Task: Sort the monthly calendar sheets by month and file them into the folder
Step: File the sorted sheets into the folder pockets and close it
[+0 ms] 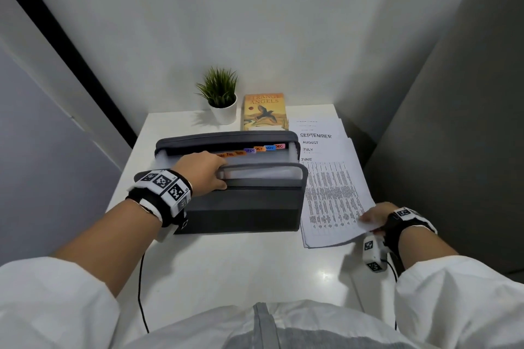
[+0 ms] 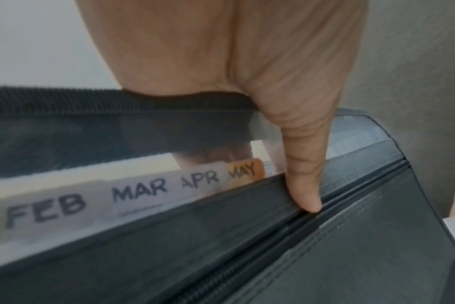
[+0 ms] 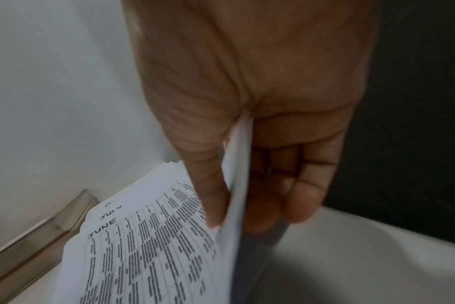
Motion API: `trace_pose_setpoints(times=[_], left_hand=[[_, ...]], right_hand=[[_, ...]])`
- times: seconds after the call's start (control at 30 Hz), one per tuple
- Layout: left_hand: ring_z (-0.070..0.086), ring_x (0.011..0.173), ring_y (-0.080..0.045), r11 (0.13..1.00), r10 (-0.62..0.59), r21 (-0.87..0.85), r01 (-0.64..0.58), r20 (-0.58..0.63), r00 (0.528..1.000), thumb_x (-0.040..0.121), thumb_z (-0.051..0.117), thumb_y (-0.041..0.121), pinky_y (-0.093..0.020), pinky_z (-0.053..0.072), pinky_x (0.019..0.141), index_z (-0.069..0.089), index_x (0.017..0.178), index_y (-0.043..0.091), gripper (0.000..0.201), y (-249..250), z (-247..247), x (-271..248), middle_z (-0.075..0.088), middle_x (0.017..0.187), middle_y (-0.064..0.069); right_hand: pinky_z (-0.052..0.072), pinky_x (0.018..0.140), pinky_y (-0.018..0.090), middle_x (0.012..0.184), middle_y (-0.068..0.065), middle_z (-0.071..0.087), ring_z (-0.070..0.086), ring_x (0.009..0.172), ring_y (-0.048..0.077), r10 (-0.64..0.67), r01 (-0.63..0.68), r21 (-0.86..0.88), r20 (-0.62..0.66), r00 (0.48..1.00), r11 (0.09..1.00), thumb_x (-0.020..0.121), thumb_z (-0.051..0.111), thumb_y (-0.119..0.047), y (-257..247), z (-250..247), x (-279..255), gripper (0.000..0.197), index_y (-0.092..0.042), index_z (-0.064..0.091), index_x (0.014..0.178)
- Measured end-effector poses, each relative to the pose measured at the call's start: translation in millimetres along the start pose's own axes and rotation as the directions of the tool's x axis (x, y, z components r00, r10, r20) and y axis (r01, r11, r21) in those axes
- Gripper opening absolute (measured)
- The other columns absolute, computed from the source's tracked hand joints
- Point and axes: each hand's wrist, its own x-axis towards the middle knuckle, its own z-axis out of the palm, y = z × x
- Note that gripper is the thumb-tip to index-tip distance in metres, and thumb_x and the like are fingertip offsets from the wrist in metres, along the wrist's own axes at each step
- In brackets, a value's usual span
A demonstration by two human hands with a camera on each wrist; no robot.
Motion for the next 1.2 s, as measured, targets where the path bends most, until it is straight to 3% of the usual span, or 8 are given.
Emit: trace_pose_setpoints(times=[0.1, 0.33, 0.53, 0.6, 0.67, 0.8, 0.93, 1.2], left_hand=[[0.062, 0.083, -0.022, 1.0, 0.005, 0.018, -0.005, 0.0, 1.0, 0.081, 0.067, 0.05, -0.028, 0.038, 0.063, 0.062, 0.096, 0.026, 0.029, 0, 1, -1, 0.057, 0.081, 0.007], [0.063, 0.09, -0.022, 1.0, 0.012, 0.022, -0.012, 0.003, 1.0, 0.08, 0.064, 0.052, -0.03, 0.046, 0.068, 0.06, 0.116, 0.032, 0.041, 2, 0, -8, 0.066, 0.096, 0.004], [0.056, 0.075, -0.018, 0.997, -0.018, -0.074, 0.024, 0.093, 0.996, 0.078, 0.068, 0.047, -0.028, 0.039, 0.061, 0.053, 0.079, 0.029, 0.023, 4, -9, -10, 0.058, 0.078, 0.008], [0.058, 0.077, -0.019, 0.994, -0.02, -0.103, 0.033, 0.118, 0.993, 0.076, 0.07, 0.046, -0.028, 0.043, 0.062, 0.055, 0.079, 0.028, 0.023, 4, -10, -11, 0.059, 0.079, 0.008], [0.06, 0.08, -0.019, 0.991, -0.017, -0.13, 0.035, 0.139, 0.99, 0.074, 0.071, 0.045, -0.031, 0.049, 0.067, 0.061, 0.085, 0.026, 0.024, 4, -12, -12, 0.063, 0.084, 0.005], [0.062, 0.087, -0.019, 0.982, -0.005, -0.187, 0.037, 0.169, 0.986, 0.07, 0.074, 0.042, -0.034, 0.053, 0.074, 0.068, 0.091, 0.028, 0.025, 5, -13, -14, 0.067, 0.097, 0.007], [0.062, 0.082, -0.015, 0.975, 0.009, -0.221, 0.032, 0.182, 0.983, 0.068, 0.076, 0.039, -0.028, 0.049, 0.067, 0.069, 0.087, 0.031, 0.021, 5, -14, -16, 0.067, 0.089, 0.008], [0.058, 0.085, -0.02, 0.97, 0.045, -0.241, -0.012, 0.128, 0.991, 0.075, 0.073, 0.041, -0.033, 0.05, 0.075, 0.061, 0.09, 0.029, 0.023, 2, -11, -19, 0.064, 0.095, 0.005]], right_hand=[[0.046, 0.062, 0.027, 0.116, 0.013, 0.058, 0.053, 0.088, 0.022, -0.04, 0.047, -0.154, 0.048, 0.998, 0.987, 0.078, 0.073, -0.017, -18, 1, -8, 0.045, -0.006, 0.06, 0.12], [0.044, 0.097, 0.029, 0.134, 0.013, 0.053, 0.052, 0.122, 0.028, -0.111, 0.095, -0.381, -0.02, 0.994, 0.919, 0.094, 0.059, -0.022, -51, 14, -26, 0.042, -0.001, 0.051, 0.13], [0.047, 0.091, 0.036, 0.123, 0.021, 0.06, 0.058, 0.112, 0.033, -0.311, 0.215, -0.428, -0.168, 0.935, 0.878, 0.093, 0.057, -0.011, -102, -27, -58, 0.035, 0.007, 0.056, 0.122], [0.047, 0.08, 0.035, 0.111, 0.023, 0.065, 0.062, 0.102, 0.035, -0.415, 0.321, -0.332, -0.27, 0.869, 0.887, 0.09, 0.058, -0.01, -124, -51, -74, 0.029, 0.007, 0.062, 0.113], [0.044, 0.071, 0.031, 0.097, 0.018, 0.067, 0.064, 0.089, 0.031, -0.562, 0.509, -0.241, -0.41, 0.718, 0.826, 0.089, 0.059, -0.013, -145, -71, -94, 0.023, -0.001, 0.067, 0.107], [0.044, 0.068, 0.024, 0.079, 0.001, 0.067, 0.059, 0.066, 0.013, -0.714, 0.839, -0.053, -0.556, 0.426, 0.541, 0.087, 0.062, -0.021, -185, -76, -148, 0.009, -0.017, 0.068, 0.092], [0.047, 0.061, 0.019, 0.078, -0.008, 0.07, 0.061, 0.063, 0.002, -0.873, 0.929, 0.042, -0.329, 0.361, 0.368, 0.088, 0.067, -0.021, -213, -40, -187, 0.002, -0.02, 0.066, 0.087], [0.036, 0.054, 0.012, 0.067, -0.024, 0.056, 0.058, 0.061, -0.007, -0.915, 0.852, -0.436, 0.135, 0.379, 0.289, 0.091, 0.063, -0.021, -239, 9, -198, 0.021, -0.038, 0.056, 0.08]])
